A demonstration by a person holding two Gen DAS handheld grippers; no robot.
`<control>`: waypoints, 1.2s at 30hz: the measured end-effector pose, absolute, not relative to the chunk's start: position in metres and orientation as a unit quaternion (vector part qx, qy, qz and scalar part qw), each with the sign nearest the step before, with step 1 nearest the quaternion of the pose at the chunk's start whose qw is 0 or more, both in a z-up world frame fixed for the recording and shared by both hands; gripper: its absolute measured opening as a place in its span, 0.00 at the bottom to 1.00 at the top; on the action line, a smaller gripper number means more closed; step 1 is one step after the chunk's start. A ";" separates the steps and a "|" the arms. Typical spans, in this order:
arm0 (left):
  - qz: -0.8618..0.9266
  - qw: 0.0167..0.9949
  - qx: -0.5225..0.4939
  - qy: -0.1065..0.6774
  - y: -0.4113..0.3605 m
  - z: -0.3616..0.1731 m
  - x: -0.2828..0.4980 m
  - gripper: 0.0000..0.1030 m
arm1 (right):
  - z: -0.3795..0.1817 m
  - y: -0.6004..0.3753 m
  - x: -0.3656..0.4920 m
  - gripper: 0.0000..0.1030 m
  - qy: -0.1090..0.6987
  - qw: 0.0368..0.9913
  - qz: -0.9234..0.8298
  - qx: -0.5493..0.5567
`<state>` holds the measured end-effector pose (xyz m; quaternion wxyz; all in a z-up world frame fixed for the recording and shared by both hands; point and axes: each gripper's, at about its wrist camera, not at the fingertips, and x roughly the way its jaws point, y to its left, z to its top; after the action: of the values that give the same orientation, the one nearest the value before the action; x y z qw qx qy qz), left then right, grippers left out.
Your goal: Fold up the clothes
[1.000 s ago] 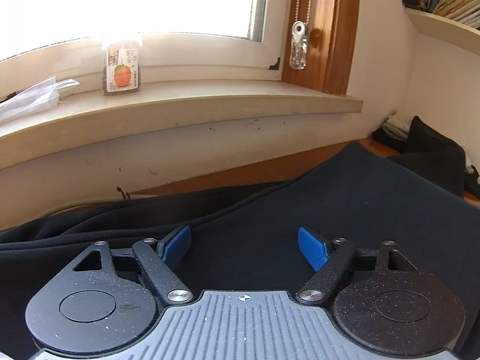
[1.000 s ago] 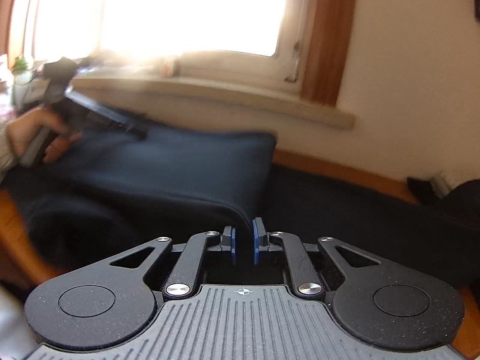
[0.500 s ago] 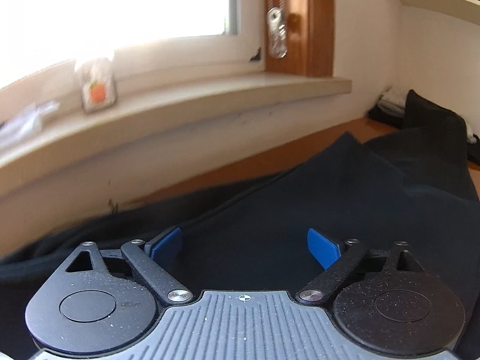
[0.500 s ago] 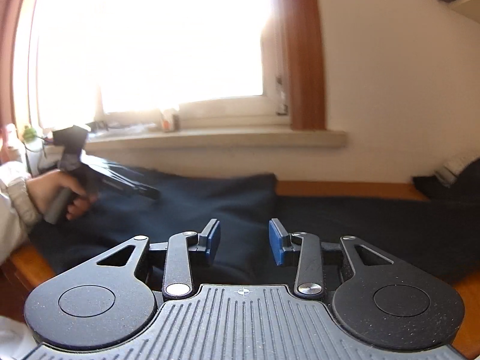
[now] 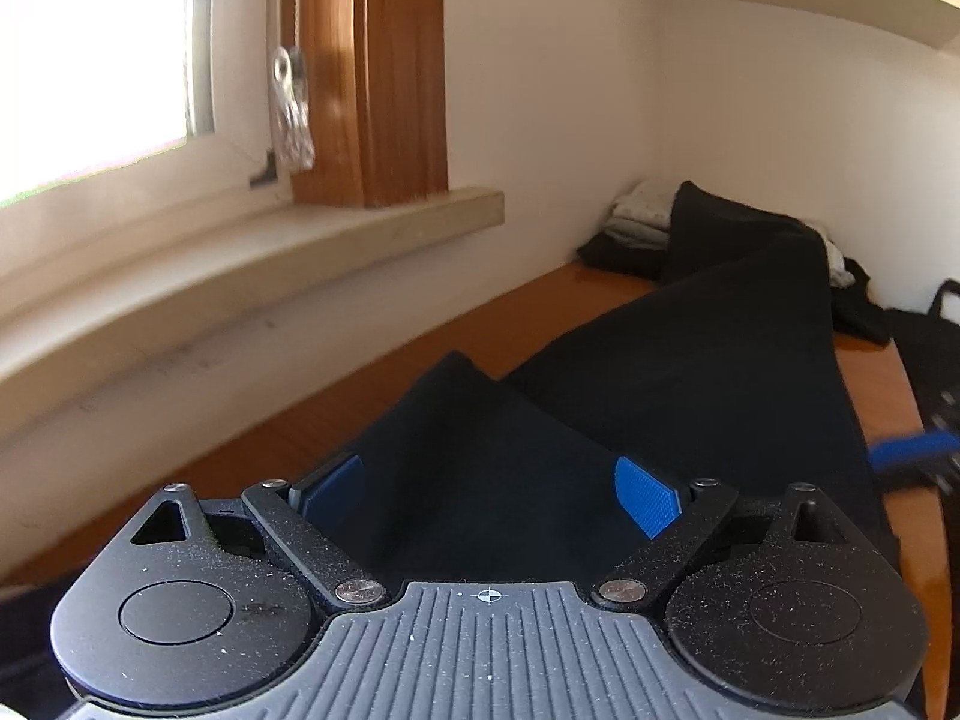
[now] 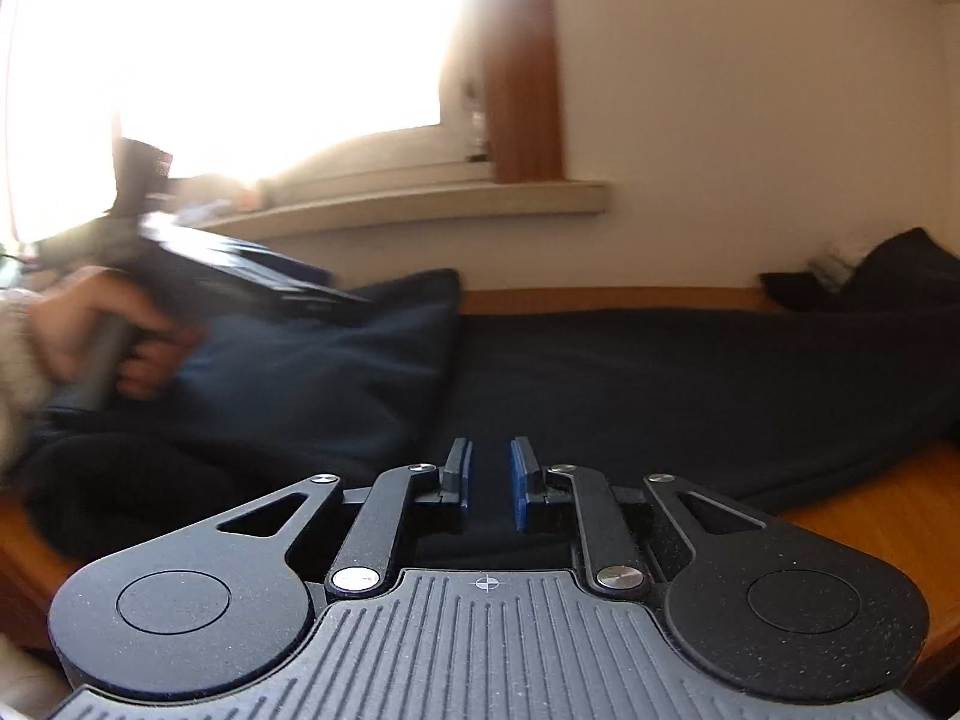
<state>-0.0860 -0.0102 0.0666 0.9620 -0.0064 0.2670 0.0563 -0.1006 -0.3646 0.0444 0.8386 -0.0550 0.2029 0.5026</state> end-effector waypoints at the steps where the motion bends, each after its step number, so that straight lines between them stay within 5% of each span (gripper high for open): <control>1: 0.056 0.961 -0.008 0.271 -0.011 0.062 -0.082 0.90 | 0.044 -0.364 -0.104 0.20 0.207 0.832 0.511 -0.054; 4: 0.059 0.952 -0.009 0.299 -0.010 0.052 -0.074 0.89 | 0.043 -0.360 -0.114 0.23 0.206 0.825 0.522 -0.063; 7: 0.067 0.954 -0.025 0.291 -0.004 0.051 -0.078 0.89 | 0.042 -0.361 -0.121 0.45 0.213 0.816 0.534 -0.054; 9: 0.068 0.955 -0.027 0.287 -0.003 0.051 -0.079 0.89 | 0.041 -0.361 -0.125 0.45 0.214 0.810 0.544 -0.045; 15: 0.069 0.964 -0.044 0.253 0.003 0.054 -0.090 0.89 | 0.026 -0.325 -0.121 0.42 0.228 0.813 0.532 -0.061; 17: 0.074 0.970 -0.067 0.222 0.010 0.057 -0.099 0.89 | 0.027 -0.322 -0.121 0.21 0.209 0.826 0.520 -0.068; 19: 0.089 0.972 -0.092 0.197 0.018 0.058 -0.107 0.90 | 0.038 -0.327 -0.131 0.16 0.166 0.850 0.494 -0.081; 22: 0.095 0.973 -0.113 0.176 0.025 0.059 -0.114 0.94 | 0.046 -0.329 -0.148 0.16 0.125 0.869 0.465 -0.112; 28: 0.088 0.965 -0.093 0.230 0.020 0.055 -0.093 0.97 | 0.033 -0.332 -0.139 0.15 0.186 0.848 0.485 -0.107; 36: 0.093 0.954 -0.087 0.270 0.020 0.046 -0.081 0.95 | 0.045 -0.342 -0.144 0.19 0.170 0.834 0.516 -0.093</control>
<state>-0.0809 0.0203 0.0463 0.9545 -0.0868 0.2698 0.0934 -0.1439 -0.3417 0.0445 0.8341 -0.0926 0.1702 0.5165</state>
